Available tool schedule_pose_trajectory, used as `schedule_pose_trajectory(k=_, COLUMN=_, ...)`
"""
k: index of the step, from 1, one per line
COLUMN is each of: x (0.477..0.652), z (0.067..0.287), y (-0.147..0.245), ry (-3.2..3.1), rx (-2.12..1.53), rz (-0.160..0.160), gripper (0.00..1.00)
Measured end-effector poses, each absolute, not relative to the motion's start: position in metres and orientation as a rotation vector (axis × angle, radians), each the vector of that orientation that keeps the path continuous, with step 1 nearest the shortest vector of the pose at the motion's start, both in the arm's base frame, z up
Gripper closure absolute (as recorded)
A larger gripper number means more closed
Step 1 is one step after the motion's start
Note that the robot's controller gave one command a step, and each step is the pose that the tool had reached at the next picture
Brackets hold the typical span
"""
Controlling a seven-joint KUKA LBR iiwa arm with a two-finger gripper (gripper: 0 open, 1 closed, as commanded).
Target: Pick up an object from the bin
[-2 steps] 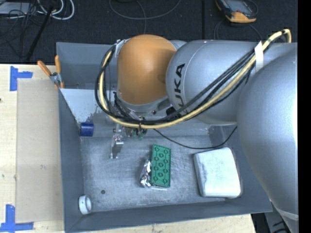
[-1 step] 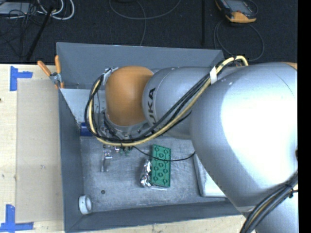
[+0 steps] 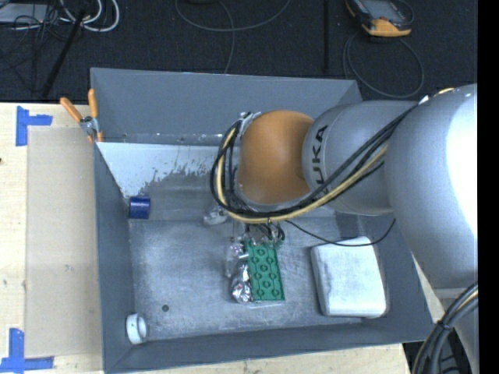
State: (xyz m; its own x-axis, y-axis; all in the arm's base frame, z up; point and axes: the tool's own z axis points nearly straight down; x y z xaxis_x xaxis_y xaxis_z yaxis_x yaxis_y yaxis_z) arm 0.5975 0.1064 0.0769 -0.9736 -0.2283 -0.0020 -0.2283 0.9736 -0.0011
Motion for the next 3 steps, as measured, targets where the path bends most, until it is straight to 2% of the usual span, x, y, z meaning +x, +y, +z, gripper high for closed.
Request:
schedule_pose_trajectory(k=1, x=0.589, z=0.142, y=0.021, ry=3.124, rx=-0.271, rz=-0.005, gripper=0.0)
schedule_pose_trajectory(k=2, x=0.575, z=0.101, y=0.052, ry=2.967, rx=-1.044, rz=0.004, gripper=0.0)
schedule_pose_trajectory(k=3, x=0.571, z=0.077, y=0.013, ry=3.029, rx=-0.817, rz=0.014, gripper=0.0)
